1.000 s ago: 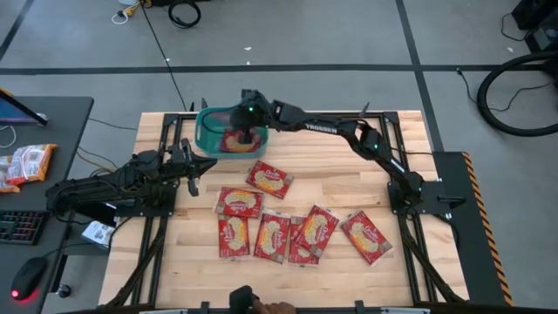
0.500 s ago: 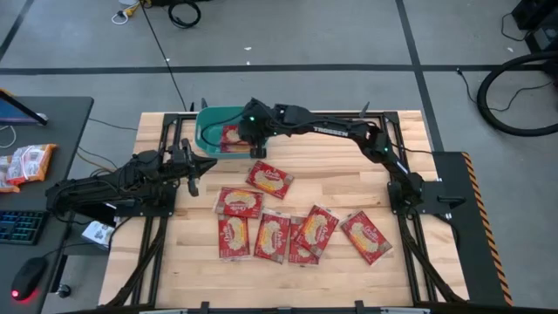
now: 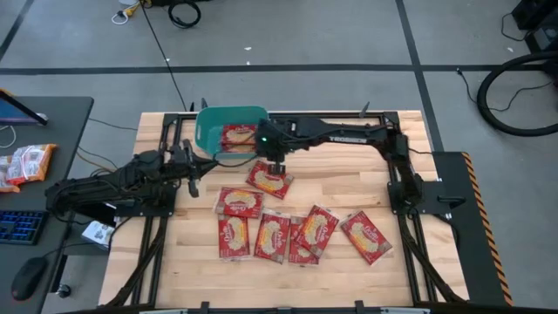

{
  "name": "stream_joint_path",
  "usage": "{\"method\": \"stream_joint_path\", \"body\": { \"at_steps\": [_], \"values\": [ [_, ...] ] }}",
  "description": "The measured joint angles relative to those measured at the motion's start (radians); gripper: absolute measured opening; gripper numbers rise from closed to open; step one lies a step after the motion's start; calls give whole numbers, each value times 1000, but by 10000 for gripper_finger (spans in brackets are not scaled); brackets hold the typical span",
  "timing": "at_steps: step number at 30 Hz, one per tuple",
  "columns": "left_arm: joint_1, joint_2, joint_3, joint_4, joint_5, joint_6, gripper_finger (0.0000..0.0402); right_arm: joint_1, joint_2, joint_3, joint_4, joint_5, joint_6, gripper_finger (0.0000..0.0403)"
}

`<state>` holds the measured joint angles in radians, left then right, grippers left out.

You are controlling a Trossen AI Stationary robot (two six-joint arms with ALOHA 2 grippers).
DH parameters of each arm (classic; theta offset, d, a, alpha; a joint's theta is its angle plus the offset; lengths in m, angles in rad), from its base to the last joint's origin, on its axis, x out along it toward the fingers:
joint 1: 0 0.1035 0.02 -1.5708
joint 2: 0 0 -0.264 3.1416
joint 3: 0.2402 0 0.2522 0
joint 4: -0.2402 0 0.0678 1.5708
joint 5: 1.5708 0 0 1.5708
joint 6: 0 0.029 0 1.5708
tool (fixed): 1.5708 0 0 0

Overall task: Sort popcorn bags into baskets
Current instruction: Put the red popcorn bag into the green bin

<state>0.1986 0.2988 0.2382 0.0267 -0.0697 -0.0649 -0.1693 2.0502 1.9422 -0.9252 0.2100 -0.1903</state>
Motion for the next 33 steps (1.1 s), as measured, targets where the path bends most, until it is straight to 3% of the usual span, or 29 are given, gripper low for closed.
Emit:
{"method": "stream_joint_path", "body": {
  "at_steps": [7, 13, 17, 20, 26, 30, 33],
  "values": [
    [-1, 92, 0, 48, 40, 48, 27, 42, -251, -452, 365, 61, 14, 115],
    [-2, 287, 0, 301, 30, 20, 28, 62, -405, -811, 718, 59, 14, 115],
    [-2, 421, 11, 399, 30, -14, 28, 63, -458, -974, 901, 59, 7, 114],
    [-2, 514, 51, 343, 53, -43, 28, 63, -504, -1047, 957, 61, 5, 114],
    [-34, 696, 181, 120, 199, -66, 28, 63, -643, -1194, 1018, 159, 12, 114],
    [-138, 794, 245, 5, 199, -11, 43, 63, -722, -1311, 1182, 148, 12, 114],
    [-222, 848, 307, -61, 110, -27, 78, 63, -752, -1391, 1308, 109, 27, 114]
  ]
}}
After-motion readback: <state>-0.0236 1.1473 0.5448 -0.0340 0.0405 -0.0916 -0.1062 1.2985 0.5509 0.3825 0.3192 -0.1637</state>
